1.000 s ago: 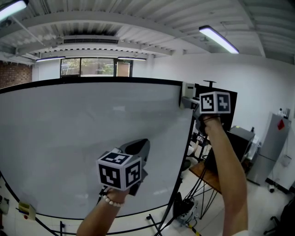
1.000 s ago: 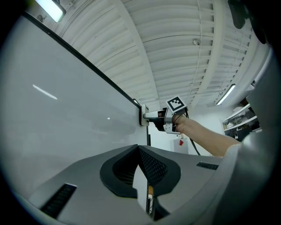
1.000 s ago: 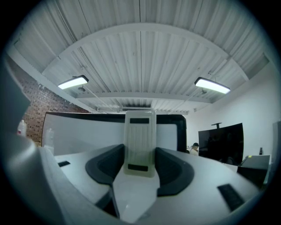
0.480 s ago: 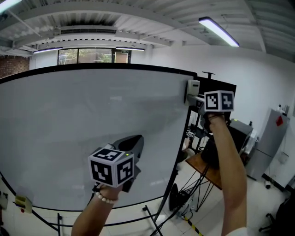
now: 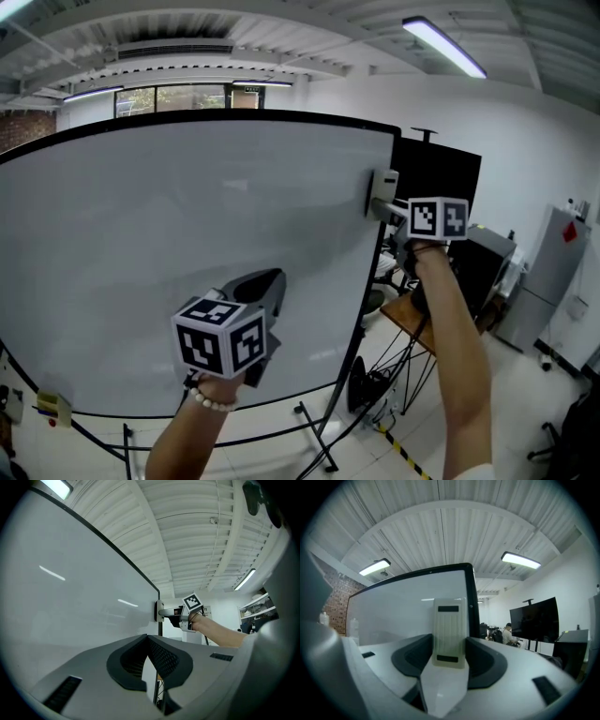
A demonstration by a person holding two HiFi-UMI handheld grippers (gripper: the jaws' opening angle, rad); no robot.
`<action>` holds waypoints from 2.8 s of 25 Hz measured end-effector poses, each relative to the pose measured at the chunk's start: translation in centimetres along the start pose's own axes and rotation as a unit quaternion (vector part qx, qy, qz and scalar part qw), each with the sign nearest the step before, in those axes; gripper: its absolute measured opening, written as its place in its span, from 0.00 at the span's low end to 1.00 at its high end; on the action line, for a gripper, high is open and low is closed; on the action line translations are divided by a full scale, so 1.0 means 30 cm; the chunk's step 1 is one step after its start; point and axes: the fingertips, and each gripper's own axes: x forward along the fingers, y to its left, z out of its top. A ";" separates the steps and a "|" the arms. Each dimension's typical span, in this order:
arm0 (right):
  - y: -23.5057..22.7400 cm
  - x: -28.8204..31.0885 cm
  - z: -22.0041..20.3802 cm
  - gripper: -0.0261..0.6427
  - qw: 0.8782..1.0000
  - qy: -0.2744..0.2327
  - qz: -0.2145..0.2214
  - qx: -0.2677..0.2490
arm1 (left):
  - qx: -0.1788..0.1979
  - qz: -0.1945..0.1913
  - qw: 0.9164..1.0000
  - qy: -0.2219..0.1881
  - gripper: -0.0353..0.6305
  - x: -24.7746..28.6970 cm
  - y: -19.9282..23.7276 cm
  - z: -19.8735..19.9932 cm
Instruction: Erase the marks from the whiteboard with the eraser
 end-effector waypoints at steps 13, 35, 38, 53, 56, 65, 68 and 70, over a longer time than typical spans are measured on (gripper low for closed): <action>0.324 0.041 0.007 0.41 0.999 -0.001 -0.001 -0.039 | 0.003 0.036 0.999 -0.005 0.03 -0.162 0.072 0.007; 1.028 0.146 -0.018 0.41 0.999 -0.003 0.018 -0.039 | 0.000 0.039 0.999 -0.001 0.03 -0.597 0.373 0.057; 1.157 0.167 -0.018 0.41 0.999 -0.004 0.013 -0.043 | -0.002 0.036 0.999 -0.001 0.03 -0.689 0.443 0.071; 1.661 0.231 -0.060 0.41 0.999 0.002 -0.003 -0.044 | -0.022 0.030 0.999 -0.001 0.03 -1.064 0.642 0.110; 1.753 0.241 -0.069 0.41 0.998 -0.002 -0.004 -0.056 | -0.028 0.045 0.999 -0.005 0.03 -1.116 0.665 0.105; 2.039 0.288 -0.068 0.41 0.998 -0.012 0.023 -0.059 | -0.033 0.063 0.997 -0.010 0.03 -1.315 0.749 0.091; 2.178 0.309 -0.073 0.41 0.998 -0.009 0.029 -0.061 | -0.031 0.068 0.997 -0.012 0.03 -1.426 0.827 0.105; 2.272 0.323 -0.077 0.41 0.998 -0.010 0.020 -0.059 | -0.032 0.069 0.997 -0.009 0.03 -1.514 0.890 0.112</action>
